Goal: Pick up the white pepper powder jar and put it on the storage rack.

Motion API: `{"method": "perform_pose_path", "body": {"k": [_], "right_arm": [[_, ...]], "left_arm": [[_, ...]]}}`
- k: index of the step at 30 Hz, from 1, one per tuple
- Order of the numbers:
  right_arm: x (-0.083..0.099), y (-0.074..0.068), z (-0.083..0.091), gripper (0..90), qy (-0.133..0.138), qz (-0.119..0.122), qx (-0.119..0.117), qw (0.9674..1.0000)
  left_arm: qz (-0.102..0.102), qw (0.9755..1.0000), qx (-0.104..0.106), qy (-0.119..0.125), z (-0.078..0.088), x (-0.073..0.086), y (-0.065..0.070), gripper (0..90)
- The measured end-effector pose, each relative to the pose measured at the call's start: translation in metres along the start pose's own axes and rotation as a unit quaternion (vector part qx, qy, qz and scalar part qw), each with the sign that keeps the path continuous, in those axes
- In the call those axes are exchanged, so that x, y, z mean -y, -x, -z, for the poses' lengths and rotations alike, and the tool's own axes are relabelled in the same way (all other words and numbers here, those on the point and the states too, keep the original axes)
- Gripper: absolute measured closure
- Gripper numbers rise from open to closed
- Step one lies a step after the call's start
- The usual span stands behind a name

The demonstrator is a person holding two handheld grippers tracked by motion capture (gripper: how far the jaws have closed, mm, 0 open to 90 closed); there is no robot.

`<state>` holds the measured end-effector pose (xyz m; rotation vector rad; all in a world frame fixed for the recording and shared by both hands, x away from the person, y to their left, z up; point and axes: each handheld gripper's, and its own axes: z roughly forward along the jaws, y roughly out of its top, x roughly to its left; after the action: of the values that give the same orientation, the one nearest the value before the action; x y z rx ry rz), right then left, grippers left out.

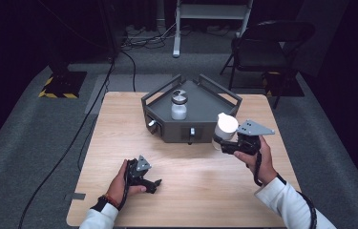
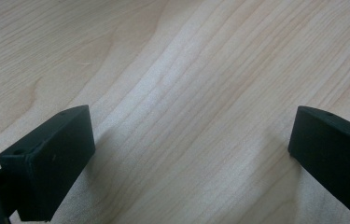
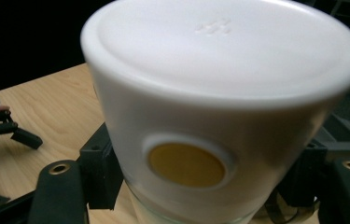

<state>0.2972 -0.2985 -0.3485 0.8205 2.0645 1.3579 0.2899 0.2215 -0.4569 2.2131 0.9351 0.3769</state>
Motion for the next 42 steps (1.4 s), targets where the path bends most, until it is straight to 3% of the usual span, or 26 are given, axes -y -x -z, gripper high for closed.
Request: {"method": "perform_pose_path", "body": {"k": [16, 31, 36, 42], "right_arm": [[-0.028, 0.003, -0.016, 30.3, 0.019, 0.005, 0.017, 0.9997], [-0.04, 0.01, -0.037, 30.3, 0.032, -0.001, 0.032, 0.999], [-0.041, 0.016, -0.044, 30.3, 0.034, -0.018, 0.027, 0.9989], [-0.044, 0.018, -0.051, 30.3, 0.037, -0.014, 0.035, 0.9986]], "left_arm": [[-0.001, 1.0, 0.001, 0.0, 0.0, 0.0, 0.0, 0.0], [-0.001, 1.0, 0.001, 0.0, 0.0, 0.0, 0.0, 0.0], [-0.001, 1.0, 0.001, 0.0, 0.0, 0.0, 0.0, 0.0], [-0.001, 1.0, 0.001, 0.0, 0.0, 0.0, 0.0, 0.0]]}}
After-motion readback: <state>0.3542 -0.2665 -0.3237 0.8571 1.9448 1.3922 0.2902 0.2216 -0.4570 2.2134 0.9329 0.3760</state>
